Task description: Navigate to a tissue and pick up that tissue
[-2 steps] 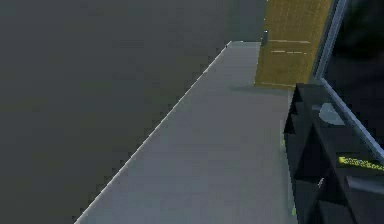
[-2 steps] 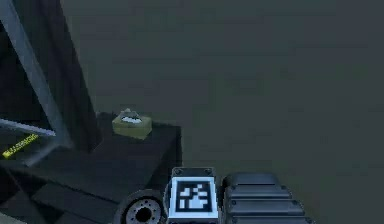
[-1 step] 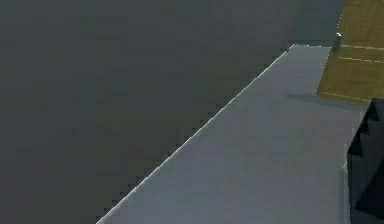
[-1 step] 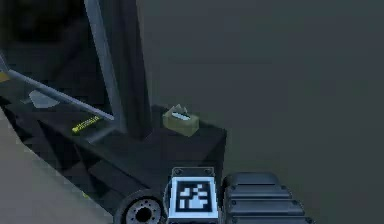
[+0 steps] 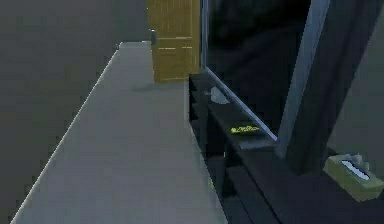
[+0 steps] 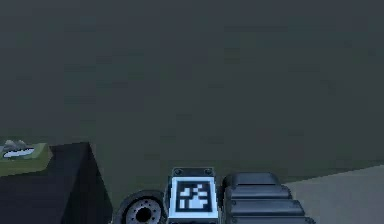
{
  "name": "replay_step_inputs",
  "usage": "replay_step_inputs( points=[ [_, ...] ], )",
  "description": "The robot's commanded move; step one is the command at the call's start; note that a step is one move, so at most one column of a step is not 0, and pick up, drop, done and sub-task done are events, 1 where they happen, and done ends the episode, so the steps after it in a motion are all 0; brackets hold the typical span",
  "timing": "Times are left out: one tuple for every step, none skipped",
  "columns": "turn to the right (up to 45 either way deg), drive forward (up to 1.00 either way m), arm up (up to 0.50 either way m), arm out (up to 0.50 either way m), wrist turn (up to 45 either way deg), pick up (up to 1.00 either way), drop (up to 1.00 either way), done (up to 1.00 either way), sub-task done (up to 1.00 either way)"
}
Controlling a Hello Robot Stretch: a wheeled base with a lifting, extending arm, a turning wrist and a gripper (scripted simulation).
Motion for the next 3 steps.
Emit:
replay_step_inputs(
  points=[
    [45.0, 0.0, 0.0, 0.0, 0.0, 0.0, 0.0, 0.0, 0.0],
    [0.0, 0.3, 0.0, 0.0, 0.0, 0.0, 0.0, 0.0, 0.0],
    [-45.0, 0.0, 0.0, 0.0, 0.0, 0.0, 0.0, 0.0, 0.0]
  ],
)
